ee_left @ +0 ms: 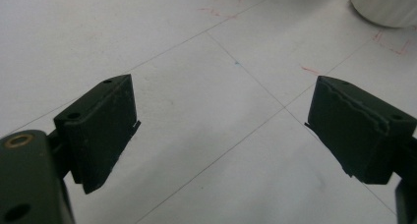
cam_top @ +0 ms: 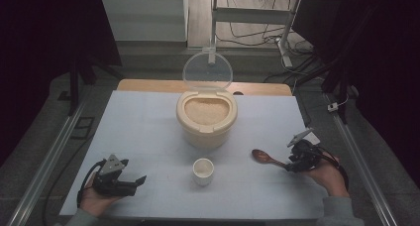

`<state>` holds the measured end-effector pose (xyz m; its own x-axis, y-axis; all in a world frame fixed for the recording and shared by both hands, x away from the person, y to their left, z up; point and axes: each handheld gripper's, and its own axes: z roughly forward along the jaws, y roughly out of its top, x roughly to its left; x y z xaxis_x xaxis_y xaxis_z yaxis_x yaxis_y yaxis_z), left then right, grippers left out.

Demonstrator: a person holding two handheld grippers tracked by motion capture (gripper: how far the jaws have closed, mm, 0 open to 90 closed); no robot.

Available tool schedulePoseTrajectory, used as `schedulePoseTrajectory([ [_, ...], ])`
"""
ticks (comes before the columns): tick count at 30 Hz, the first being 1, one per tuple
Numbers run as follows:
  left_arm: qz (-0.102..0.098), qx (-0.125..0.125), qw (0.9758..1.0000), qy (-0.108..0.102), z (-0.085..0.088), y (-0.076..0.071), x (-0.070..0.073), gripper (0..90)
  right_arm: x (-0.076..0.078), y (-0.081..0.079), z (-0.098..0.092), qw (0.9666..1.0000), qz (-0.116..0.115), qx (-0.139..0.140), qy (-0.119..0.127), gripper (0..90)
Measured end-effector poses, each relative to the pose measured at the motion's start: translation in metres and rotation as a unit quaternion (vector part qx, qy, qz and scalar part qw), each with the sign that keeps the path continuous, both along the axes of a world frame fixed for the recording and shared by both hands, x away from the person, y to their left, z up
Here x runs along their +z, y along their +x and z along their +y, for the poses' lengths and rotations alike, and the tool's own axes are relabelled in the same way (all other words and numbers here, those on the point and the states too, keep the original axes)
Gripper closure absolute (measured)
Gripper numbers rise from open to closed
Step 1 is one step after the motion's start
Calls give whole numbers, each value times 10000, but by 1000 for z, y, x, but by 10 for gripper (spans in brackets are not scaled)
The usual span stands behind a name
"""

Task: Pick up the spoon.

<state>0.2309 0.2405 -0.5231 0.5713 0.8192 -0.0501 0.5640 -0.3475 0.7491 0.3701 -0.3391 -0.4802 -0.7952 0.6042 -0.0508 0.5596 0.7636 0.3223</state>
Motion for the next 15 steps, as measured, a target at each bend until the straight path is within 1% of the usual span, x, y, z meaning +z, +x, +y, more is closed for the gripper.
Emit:
schedulePoseTrajectory([
  [2,-2,-5,10000,8,0,0,0,114,-1,1,0,10000,52,28,-26,560],
  [3,-1,-11,10000,14,0,0,0,114,-2,1,1,10000,40,50,-43,571],
  [4,1,-12,10000,19,0,0,0,114,-2,2,2,9999,38,89,-90,600],
  [6,2,-14,10000,20,0,0,0,114,-2,3,3,9999,55,103,-107,614],
  [8,0,-18,10000,27,0,0,0,114,-3,3,4,9998,113,147,-123,639],
  [9,-1,-19,10000,27,0,0,0,113,-4,4,5,9995,168,202,-183,667],
  [13,-8,-20,10000,34,0,0,0,114,-6,5,7,9992,208,265,-221,689],
  [15,-8,-18,10000,40,-1,0,-1,114,-6,7,9,9987,251,361,-257,725],
])
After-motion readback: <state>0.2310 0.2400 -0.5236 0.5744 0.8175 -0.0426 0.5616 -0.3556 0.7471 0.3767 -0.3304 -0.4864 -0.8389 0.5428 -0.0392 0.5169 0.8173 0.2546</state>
